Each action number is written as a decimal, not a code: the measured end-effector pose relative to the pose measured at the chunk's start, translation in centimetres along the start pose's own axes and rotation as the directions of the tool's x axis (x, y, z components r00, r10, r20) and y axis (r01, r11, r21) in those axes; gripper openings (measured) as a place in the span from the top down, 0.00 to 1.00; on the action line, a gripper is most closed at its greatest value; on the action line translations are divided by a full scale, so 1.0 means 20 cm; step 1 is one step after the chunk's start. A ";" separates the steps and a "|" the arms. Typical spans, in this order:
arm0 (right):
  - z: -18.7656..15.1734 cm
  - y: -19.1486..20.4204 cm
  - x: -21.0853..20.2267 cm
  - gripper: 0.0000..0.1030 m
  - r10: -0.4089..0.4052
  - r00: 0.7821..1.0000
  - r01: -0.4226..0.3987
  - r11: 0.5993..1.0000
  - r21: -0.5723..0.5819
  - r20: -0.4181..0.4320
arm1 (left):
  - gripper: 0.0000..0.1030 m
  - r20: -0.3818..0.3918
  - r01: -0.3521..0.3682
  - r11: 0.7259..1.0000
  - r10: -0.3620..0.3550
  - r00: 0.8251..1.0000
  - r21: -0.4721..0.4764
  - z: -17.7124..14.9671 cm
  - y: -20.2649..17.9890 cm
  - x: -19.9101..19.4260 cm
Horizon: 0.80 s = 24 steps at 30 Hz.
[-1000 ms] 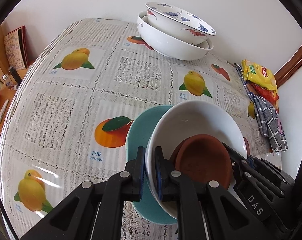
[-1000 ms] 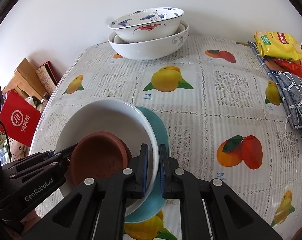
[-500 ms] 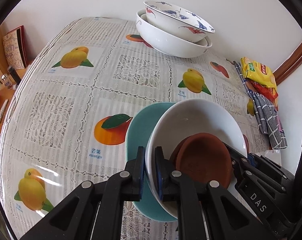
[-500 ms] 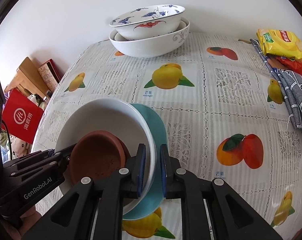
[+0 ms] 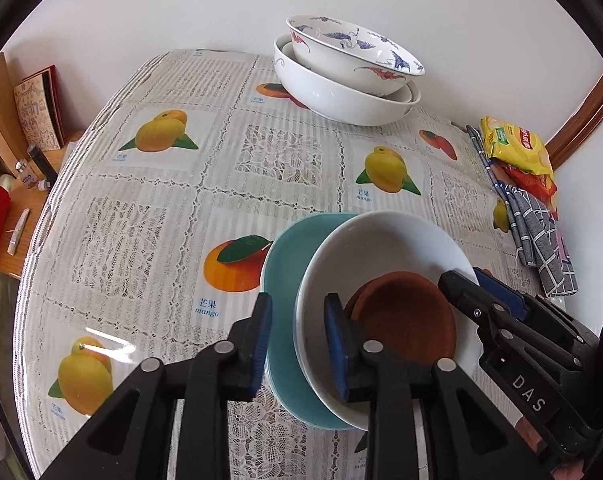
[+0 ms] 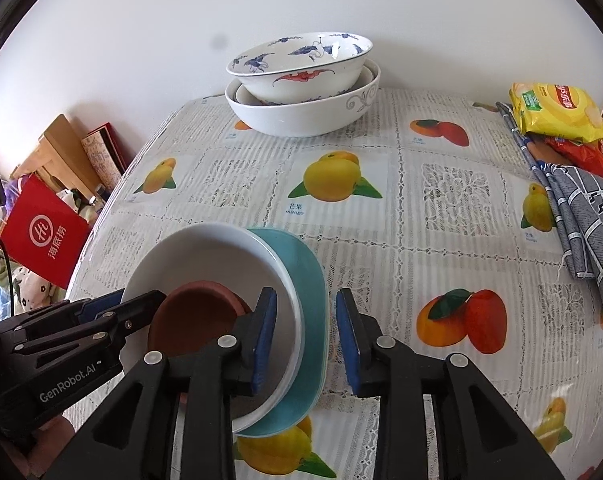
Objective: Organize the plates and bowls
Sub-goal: 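Open the left gripper and withdraw from the white bowl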
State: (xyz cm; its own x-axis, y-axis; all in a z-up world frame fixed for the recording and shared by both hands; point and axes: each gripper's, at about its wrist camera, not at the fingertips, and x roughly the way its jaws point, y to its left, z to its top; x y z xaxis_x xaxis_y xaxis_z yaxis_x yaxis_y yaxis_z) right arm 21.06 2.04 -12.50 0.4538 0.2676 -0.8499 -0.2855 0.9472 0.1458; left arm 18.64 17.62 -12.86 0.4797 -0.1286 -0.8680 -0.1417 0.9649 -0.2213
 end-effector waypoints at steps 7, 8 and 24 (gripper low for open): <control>-0.04 -0.02 -0.09 0.70 -0.002 1.000 0.002 1.000 0.002 0.011 | 0.66 0.033 0.009 1.000 -0.009 0.999 0.015 -0.02 -0.03 -0.10; -0.06 -0.02 -0.10 0.70 -0.005 1.000 0.005 1.000 0.001 0.012 | 0.66 0.039 0.006 1.000 -0.007 0.999 0.017 -0.03 -0.04 -0.11; -0.37 -0.19 -0.76 0.53 -0.131 0.973 0.119 0.990 0.073 0.192 | 0.39 0.194 0.037 0.989 -0.065 0.979 0.143 -0.35 -0.38 -0.58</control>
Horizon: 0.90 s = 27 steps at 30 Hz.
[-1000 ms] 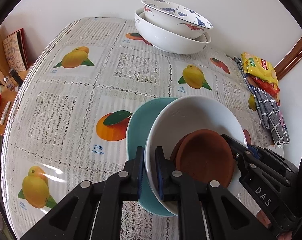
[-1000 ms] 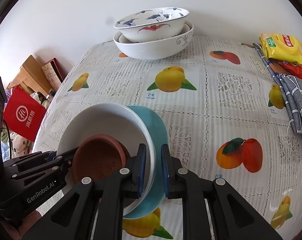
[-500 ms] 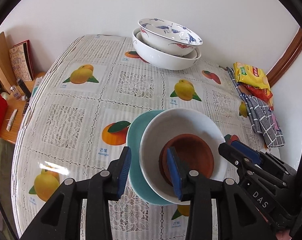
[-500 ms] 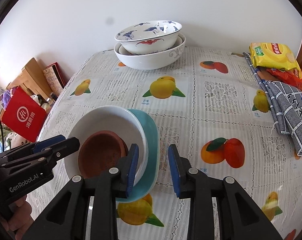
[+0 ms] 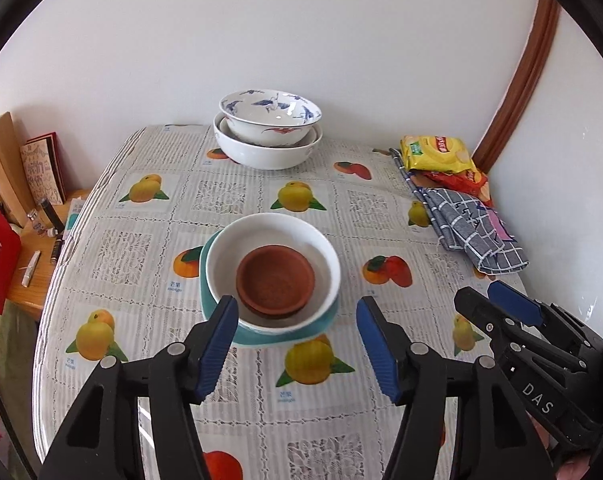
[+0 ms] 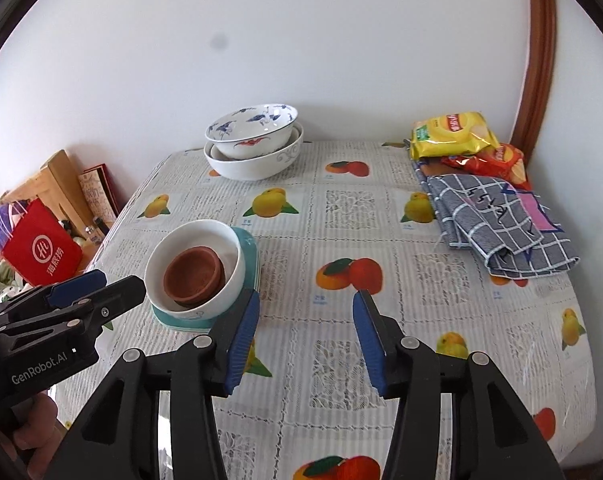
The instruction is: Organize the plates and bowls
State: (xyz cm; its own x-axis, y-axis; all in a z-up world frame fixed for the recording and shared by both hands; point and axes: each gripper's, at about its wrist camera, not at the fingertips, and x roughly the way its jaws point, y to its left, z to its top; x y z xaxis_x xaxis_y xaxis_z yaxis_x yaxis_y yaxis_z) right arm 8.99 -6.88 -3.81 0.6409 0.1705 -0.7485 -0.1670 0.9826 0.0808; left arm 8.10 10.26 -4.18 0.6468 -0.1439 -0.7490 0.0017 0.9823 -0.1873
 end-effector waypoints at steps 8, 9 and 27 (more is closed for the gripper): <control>-0.17 -0.15 -0.31 0.48 -0.076 0.995 0.072 0.996 0.051 0.063 | 0.23 0.108 -0.016 0.996 0.006 0.994 0.091 -0.16 -0.27 -0.28; -0.18 -0.18 -0.35 0.45 -0.084 0.994 0.079 0.995 0.065 0.073 | 0.23 0.111 -0.009 0.996 -0.001 0.994 0.092 -0.18 -0.29 -0.31; -0.41 -0.29 -0.71 0.08 -0.135 0.977 0.119 0.987 0.105 0.164 | 0.11 0.173 -0.012 0.997 -0.003 0.985 0.082 -0.42 -0.42 -0.58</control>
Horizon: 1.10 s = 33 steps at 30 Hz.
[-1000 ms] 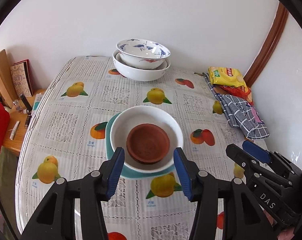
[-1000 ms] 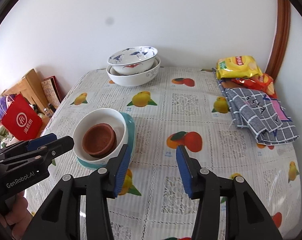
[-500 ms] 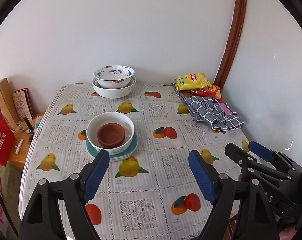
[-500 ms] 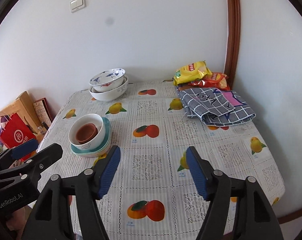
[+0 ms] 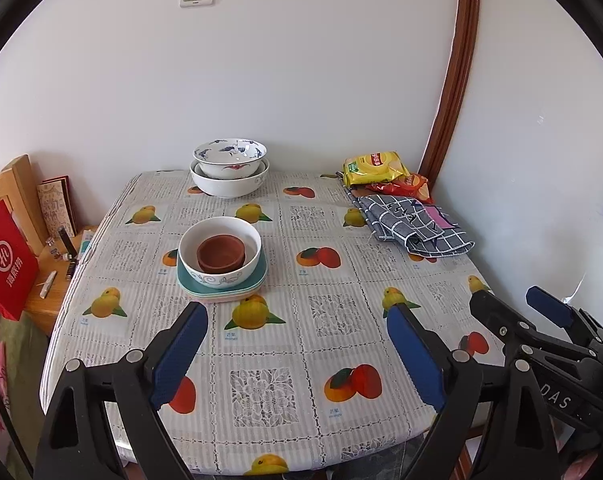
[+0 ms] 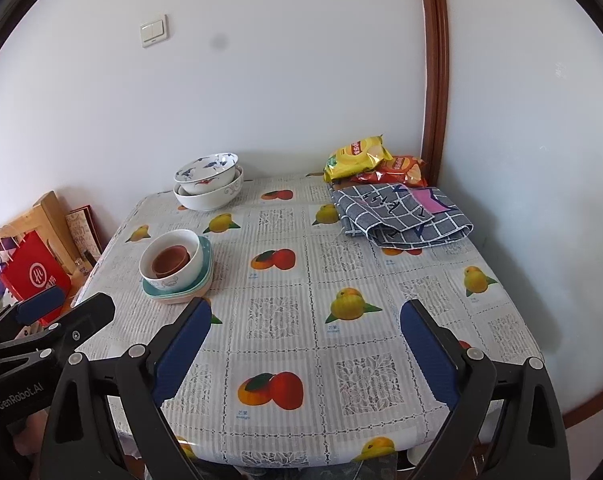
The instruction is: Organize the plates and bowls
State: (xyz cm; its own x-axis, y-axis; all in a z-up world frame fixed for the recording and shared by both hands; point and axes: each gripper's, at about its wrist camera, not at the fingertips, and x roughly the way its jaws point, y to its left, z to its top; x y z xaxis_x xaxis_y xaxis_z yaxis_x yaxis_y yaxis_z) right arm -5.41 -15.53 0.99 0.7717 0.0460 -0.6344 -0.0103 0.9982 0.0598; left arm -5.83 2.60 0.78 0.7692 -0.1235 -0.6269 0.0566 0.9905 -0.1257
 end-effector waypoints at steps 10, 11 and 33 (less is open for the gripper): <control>-0.01 0.02 -0.04 0.08 0.009 1.000 -0.009 1.000 0.002 0.007 | 0.11 0.003 -0.009 1.000 0.009 1.000 0.010 -0.02 -0.01 -0.04; -0.01 0.02 -0.04 0.08 0.006 1.000 -0.006 1.000 -0.001 0.005 | 0.11 0.001 -0.008 1.000 0.008 1.000 0.009 -0.02 -0.01 -0.04; -0.03 0.07 -0.04 0.08 0.001 1.000 -0.001 1.000 -0.014 -0.001 | 0.11 0.009 -0.022 1.000 0.022 1.000 -0.002 -0.02 0.03 -0.07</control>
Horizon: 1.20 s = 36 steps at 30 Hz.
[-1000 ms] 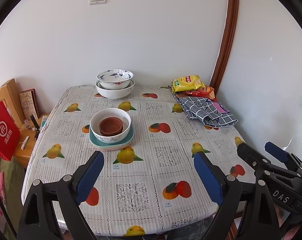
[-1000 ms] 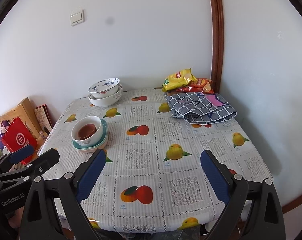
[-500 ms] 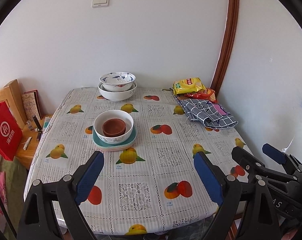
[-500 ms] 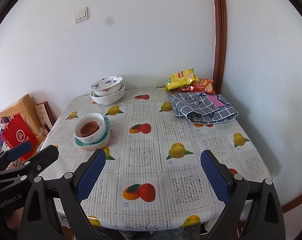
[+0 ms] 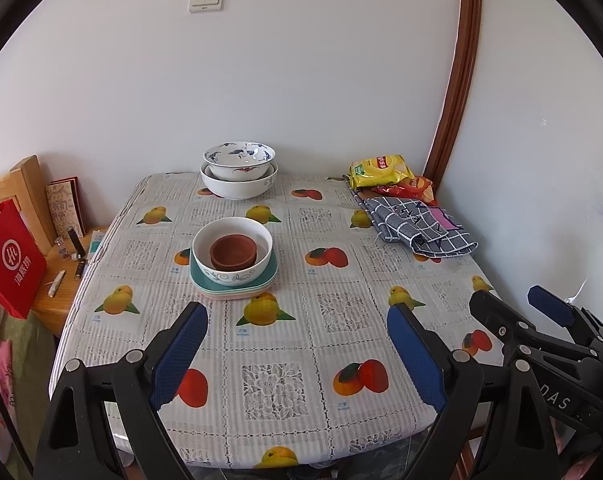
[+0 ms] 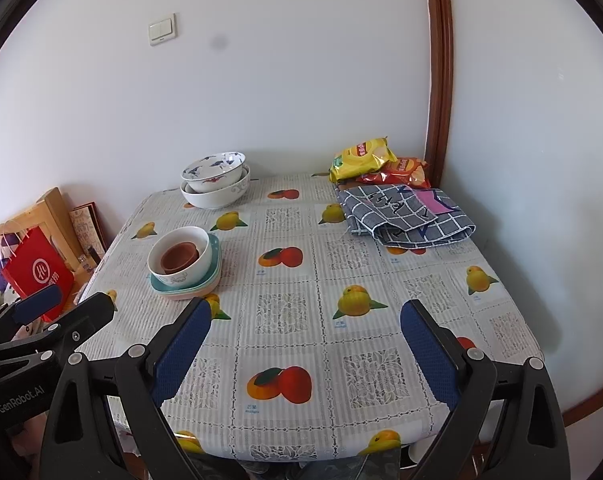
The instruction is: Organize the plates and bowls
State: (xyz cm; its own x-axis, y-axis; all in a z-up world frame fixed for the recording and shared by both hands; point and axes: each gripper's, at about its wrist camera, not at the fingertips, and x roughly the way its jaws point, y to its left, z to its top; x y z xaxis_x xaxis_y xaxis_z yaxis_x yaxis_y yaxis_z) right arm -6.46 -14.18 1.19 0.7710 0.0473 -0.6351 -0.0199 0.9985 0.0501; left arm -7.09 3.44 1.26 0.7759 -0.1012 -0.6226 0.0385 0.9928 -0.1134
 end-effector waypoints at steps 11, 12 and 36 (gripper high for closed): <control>0.01 0.00 -0.01 0.08 -0.001 1.000 0.001 1.000 0.005 0.002 | 0.11 0.000 -0.004 1.000 0.004 1.000 0.005 -0.01 0.01 0.00; 0.01 0.00 -0.01 0.08 -0.001 1.000 0.001 1.000 0.004 0.002 | 0.11 0.000 -0.005 1.000 0.005 1.000 0.004 -0.01 0.01 0.00; 0.02 0.02 -0.01 0.08 -0.002 1.000 0.002 1.000 -0.002 0.002 | 0.11 -0.001 -0.013 1.000 0.013 1.000 0.006 0.00 0.02 0.00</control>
State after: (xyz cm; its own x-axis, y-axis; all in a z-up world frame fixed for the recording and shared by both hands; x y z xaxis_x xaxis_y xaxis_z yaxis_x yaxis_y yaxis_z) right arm -6.29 -13.80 1.67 0.7720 0.0453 -0.6340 -0.0196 0.9987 0.0474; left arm -6.99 3.86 1.20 0.7755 -0.0887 -0.6251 0.0325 0.9944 -0.1009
